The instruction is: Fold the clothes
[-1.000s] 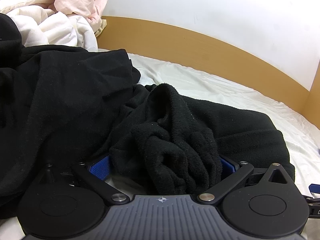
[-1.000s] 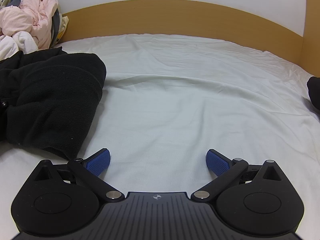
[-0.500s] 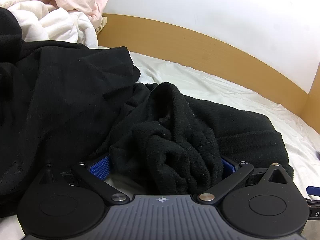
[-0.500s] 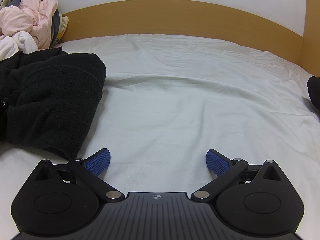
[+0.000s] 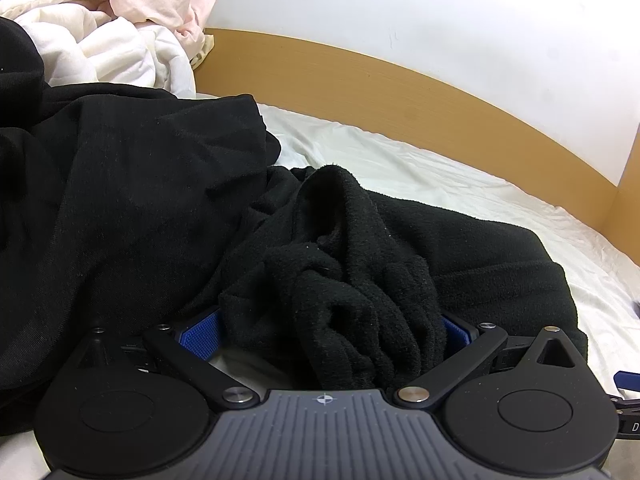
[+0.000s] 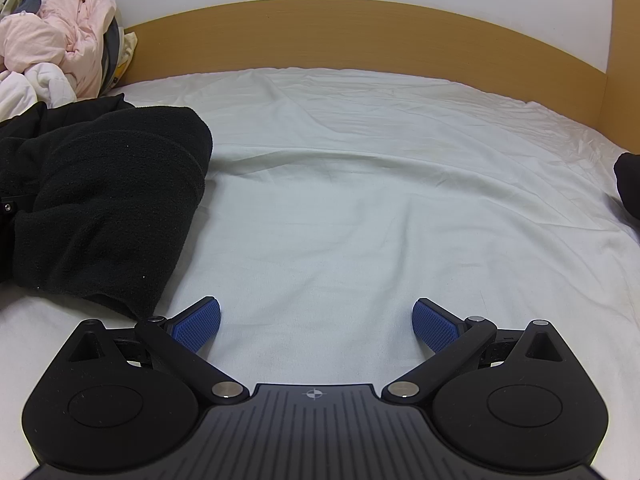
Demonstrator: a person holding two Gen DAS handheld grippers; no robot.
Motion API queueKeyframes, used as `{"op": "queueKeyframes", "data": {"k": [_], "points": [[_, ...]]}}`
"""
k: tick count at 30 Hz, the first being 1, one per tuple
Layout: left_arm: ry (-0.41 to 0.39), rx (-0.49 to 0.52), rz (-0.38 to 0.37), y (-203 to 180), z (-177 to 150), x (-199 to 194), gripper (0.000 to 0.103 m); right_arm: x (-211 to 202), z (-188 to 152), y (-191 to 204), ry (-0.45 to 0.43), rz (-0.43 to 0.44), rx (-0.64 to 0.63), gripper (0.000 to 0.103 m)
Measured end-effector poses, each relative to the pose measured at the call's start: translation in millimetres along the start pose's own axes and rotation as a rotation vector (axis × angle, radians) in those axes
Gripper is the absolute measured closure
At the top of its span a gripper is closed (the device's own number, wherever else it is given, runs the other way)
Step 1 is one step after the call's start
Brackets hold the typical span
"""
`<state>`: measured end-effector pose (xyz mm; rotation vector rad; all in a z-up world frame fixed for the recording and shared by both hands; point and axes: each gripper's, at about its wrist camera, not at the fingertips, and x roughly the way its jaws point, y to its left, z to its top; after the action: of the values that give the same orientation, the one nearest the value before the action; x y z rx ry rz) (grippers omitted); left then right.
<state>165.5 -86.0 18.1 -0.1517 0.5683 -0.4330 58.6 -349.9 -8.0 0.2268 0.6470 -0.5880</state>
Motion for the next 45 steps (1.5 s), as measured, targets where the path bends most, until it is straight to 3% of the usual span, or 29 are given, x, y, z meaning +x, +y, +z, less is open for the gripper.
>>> {"op": "queueKeyframes", "data": {"k": [45], "points": [[-0.003, -0.012, -0.004, -19.1, -19.5, -23.4, 0.0, 0.4, 0.5, 0.2, 0.0, 0.0, 0.001, 0.0]]}}
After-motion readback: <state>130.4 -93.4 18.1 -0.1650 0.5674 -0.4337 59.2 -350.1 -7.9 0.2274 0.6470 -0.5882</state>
